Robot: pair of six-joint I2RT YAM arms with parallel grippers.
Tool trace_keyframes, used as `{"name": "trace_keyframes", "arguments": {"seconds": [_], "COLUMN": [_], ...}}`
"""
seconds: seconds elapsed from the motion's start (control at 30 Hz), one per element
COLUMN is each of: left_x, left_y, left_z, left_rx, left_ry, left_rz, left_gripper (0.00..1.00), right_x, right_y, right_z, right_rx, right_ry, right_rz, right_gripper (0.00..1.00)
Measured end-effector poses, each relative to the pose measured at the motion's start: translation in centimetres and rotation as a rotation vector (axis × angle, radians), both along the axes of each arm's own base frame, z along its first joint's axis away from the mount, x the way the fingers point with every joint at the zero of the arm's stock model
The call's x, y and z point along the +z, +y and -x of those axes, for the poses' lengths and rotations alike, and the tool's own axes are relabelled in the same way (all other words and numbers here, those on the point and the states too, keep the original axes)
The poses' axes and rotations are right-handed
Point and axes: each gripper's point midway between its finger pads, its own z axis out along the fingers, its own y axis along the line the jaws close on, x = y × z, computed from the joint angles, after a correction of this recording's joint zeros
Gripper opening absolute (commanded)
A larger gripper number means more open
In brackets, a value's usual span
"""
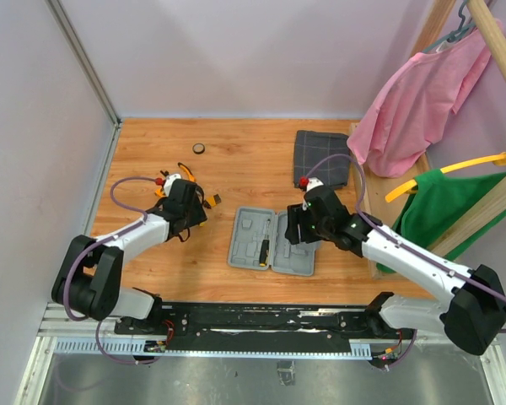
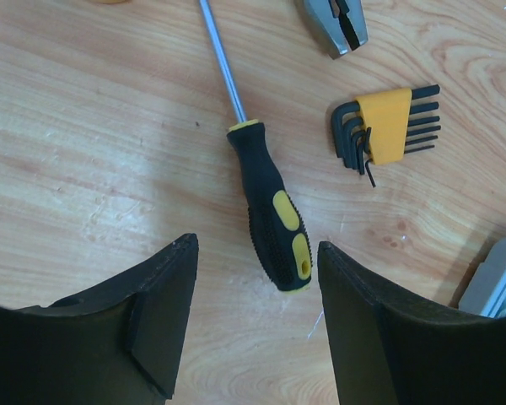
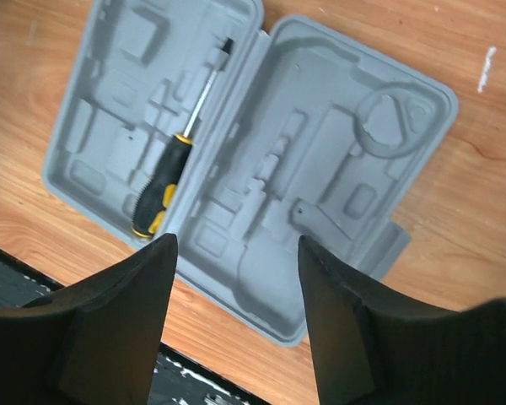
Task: Sort the tools into containers
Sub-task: Pick up the screwdriver from the center of the board.
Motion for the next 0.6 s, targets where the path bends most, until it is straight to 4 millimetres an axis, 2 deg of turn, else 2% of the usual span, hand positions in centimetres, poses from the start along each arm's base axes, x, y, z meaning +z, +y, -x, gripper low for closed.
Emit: {"name": "trace_keyframes", "arguments": {"seconds": [0.17, 0.37, 0.47, 0.57, 0.6], "left_x": [-0.5, -1.1, -1.8, -2.1, -2.1], "left_y": [-0.4, -0.4, -0.3, -0.1, 0.0], "left_z": [-0.9, -1.8, -1.9, -2.2, -2.3], "left_rx": [-0.009, -0.006, -0.003, -0.002, -0.001], "left_ry": [0.005, 0.021, 0.040, 0.047, 0.046], "left_rz": [-0.004, -0.021, -0.038, -0.058, -0.065], "left_gripper": [0.63, 0.60, 0.57, 0.50, 0.45], "right_x": [-1.0, -1.0, -0.7, -0.5, -0.5], "right_y": [-1.1, -1.4, -1.5, -1.7, -1.8], "right_z": [1.1, 1.4, 1.4, 1.5, 1.5], "right_rx": [-0.006, -0.012, -0.015, -0.021, -0.024], "right_ry": [0.007, 0.005, -0.007, -0.017, -0.019], "right_rz": [-0.001, -0.007, -0.014, -0.017, -0.018], "right_gripper": [0.72, 0.81, 0.87, 1.00, 0.99]}}
